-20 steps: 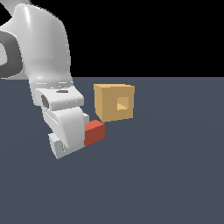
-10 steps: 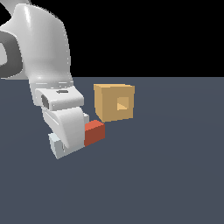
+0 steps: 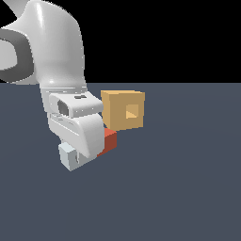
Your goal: Insert the peg into the horizontal hole in a box.
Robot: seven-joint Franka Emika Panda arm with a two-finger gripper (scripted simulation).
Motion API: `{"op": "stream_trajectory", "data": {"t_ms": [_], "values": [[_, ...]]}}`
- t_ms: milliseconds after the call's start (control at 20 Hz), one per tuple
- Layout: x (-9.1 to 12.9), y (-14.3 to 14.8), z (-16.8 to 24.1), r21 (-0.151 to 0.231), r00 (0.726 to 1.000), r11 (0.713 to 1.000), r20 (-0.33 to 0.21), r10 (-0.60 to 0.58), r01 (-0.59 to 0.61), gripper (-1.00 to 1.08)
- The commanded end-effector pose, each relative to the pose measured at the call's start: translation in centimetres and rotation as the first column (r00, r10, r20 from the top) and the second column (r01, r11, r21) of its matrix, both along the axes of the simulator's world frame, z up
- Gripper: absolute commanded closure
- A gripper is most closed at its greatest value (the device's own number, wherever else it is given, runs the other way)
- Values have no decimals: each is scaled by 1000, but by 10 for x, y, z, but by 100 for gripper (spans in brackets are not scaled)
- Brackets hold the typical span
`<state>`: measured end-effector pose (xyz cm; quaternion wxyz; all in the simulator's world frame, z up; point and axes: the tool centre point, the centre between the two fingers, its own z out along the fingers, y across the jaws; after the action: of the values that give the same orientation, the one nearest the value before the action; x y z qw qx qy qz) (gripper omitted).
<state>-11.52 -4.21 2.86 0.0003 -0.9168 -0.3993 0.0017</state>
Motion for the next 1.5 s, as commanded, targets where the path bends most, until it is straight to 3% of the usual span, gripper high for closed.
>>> {"op": "stream_trajectory", "data": {"t_ms": [0,350,650,1000,1450], "values": [[12,-2,4,-1,999,999,4,47,-47,108],[54,-2,12,-2,972,972,3,235,-235,108],[96,7,21,-2,908,908,3,418,-418,108],[142,28,31,-2,794,794,3,608,-608,108],[188,67,42,-1,606,606,3,796,-796,108]]}}
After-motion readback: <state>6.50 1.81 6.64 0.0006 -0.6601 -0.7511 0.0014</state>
